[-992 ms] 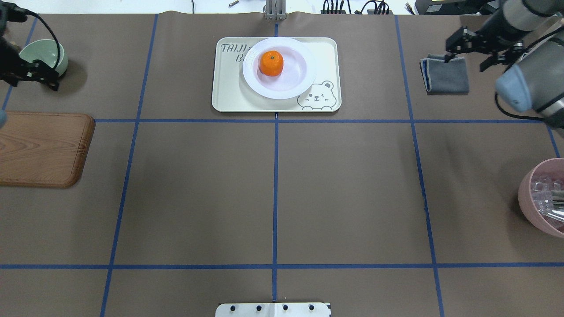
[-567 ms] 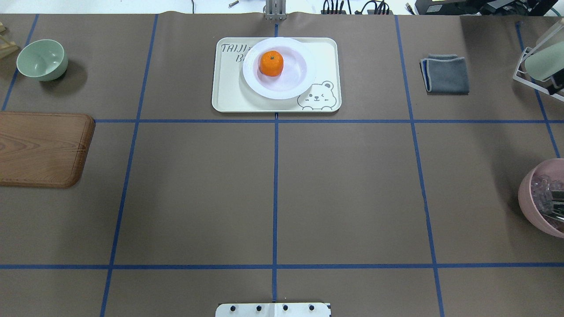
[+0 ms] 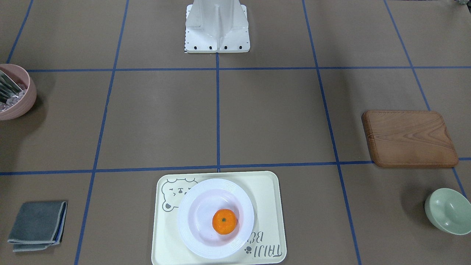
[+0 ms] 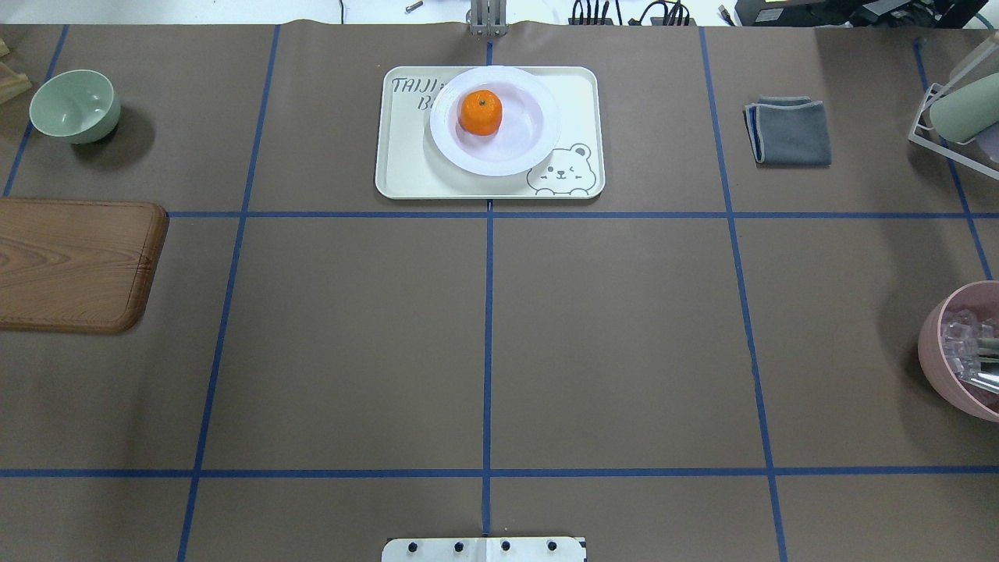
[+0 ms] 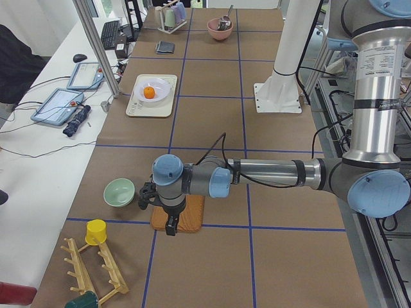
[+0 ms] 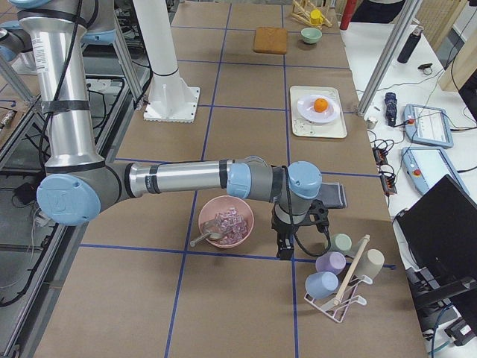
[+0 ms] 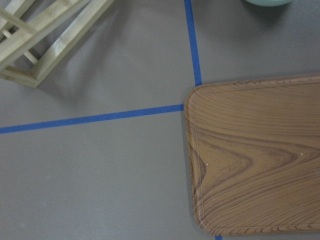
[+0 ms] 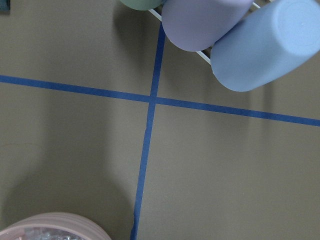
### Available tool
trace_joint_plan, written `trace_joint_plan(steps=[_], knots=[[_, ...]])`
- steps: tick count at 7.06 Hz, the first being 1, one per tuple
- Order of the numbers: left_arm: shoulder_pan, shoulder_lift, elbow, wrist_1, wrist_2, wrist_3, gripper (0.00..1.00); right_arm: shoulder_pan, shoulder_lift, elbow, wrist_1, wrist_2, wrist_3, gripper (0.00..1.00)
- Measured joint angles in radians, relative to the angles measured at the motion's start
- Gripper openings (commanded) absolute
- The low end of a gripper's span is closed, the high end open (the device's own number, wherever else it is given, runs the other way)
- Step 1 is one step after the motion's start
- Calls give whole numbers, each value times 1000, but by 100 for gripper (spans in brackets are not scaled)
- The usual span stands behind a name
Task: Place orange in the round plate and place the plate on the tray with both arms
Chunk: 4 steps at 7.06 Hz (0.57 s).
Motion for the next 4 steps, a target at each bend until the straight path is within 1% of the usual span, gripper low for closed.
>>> trace_joint_plan(steps=[2, 4], knots=[[-4, 7, 3, 39, -34, 0, 99, 10, -4, -4, 13, -2, 14, 100], [-4, 5, 2, 48, -39, -3, 99, 14, -7, -2, 14, -2, 39, 100]])
